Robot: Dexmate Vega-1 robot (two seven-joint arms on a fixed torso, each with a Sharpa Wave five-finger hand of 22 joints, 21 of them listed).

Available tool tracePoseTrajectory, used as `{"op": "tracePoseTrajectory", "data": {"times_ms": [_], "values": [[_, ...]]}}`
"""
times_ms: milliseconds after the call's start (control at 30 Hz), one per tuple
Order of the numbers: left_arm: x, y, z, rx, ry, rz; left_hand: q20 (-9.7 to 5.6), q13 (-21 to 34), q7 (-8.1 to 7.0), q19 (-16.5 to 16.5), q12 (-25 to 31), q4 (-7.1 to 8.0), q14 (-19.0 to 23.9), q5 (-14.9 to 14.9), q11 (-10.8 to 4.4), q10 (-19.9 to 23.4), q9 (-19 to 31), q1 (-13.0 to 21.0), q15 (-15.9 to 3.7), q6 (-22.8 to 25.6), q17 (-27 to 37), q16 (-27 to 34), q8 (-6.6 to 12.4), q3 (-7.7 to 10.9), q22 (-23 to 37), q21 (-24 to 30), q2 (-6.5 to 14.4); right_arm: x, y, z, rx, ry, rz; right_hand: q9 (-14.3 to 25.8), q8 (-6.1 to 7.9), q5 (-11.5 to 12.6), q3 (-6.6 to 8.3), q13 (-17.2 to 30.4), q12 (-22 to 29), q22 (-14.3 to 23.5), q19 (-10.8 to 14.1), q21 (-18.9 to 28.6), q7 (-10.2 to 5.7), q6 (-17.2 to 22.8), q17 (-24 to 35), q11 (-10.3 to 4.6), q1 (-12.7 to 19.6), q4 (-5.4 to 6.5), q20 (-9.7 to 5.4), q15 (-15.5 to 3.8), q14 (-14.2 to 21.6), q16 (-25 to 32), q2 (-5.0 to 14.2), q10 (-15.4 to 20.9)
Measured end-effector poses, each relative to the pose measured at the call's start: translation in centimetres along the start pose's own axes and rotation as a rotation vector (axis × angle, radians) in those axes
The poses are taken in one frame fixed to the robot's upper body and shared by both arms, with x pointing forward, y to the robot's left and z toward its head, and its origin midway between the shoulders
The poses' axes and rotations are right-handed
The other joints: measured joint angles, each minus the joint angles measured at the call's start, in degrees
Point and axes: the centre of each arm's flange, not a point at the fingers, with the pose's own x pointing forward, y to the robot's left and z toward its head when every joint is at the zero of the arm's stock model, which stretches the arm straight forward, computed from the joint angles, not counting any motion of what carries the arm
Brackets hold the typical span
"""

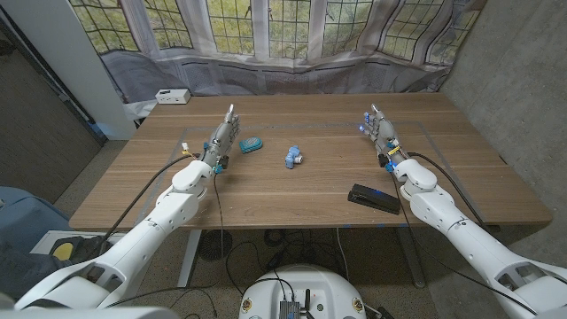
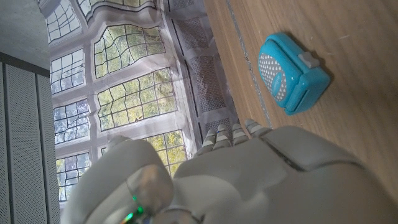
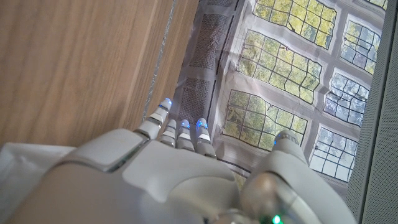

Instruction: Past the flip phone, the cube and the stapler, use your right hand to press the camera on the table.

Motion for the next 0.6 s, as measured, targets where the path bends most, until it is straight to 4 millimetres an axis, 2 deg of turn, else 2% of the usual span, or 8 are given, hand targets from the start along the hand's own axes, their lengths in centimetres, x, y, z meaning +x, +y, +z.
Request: {"op": "tracePoseTrajectory", "data": {"times_ms": [367, 500, 600], "values": [[-0.1, 0.0, 0.5, 0.029, 0.002, -0.017, 0.25, -0.01, 0.48, -0.12, 0.23, 0.0, 0.67, 0.0, 0.15, 1.12, 0.0, 0.0, 0.24, 1.15, 0.0, 0.39, 0.4, 0.0, 0.0, 0.27, 0.0, -0.2, 0.3, 0.0, -0.005, -0.035, 0.004, 0.0, 0.0, 0.0, -0.01, 0.0, 0.0, 0.0, 0.0, 0.0, -0.25, 0.48, 0.0, 0.08, 0.0, 0.0, 0.0, 0.01, 0.02, 0.22, 0.0, 0.35], [-0.3, 0.1, 0.8, 0.037, -0.001, -0.017, 0.95, -0.01, 0.68, 0.64, 0.67, 0.0, 1.92, 0.0, 0.49, 2.37, 0.0, 0.03, 0.21, 2.18, -0.01, 0.61, 0.45, 0.0, -0.01, 0.67, -0.01, -0.4, 0.5, 0.1, -0.009, -0.052, 0.003, -0.01, 0.22, 0.0, -0.01, -0.01, 0.0, -0.01, 0.31, 0.0, -0.31, 0.72, -0.01, 0.3, 0.07, 0.01, 0.32, 0.08, 0.54, 0.22, -0.07, 0.95], [-0.5, 0.3, 1.0, 0.045, -0.003, -0.017, 1.18, -0.01, 0.87, 1.37, 1.11, 0.0, 2.54, 0.0, 0.49, 3.19, 0.0, 0.53, 0.24, 2.81, -0.01, 0.84, 0.52, 0.01, -0.01, 0.72, 0.07, -0.7, 0.6, 0.2, -0.012, -0.064, 0.002, -0.01, 0.22, 0.0, -0.01, -0.01, 0.0, -0.01, 0.62, 0.0, -0.62, 1.03, -0.01, 0.09, 0.2, 0.01, 0.01, 0.08, 0.54, 0.22, -0.23, 1.15]]}}
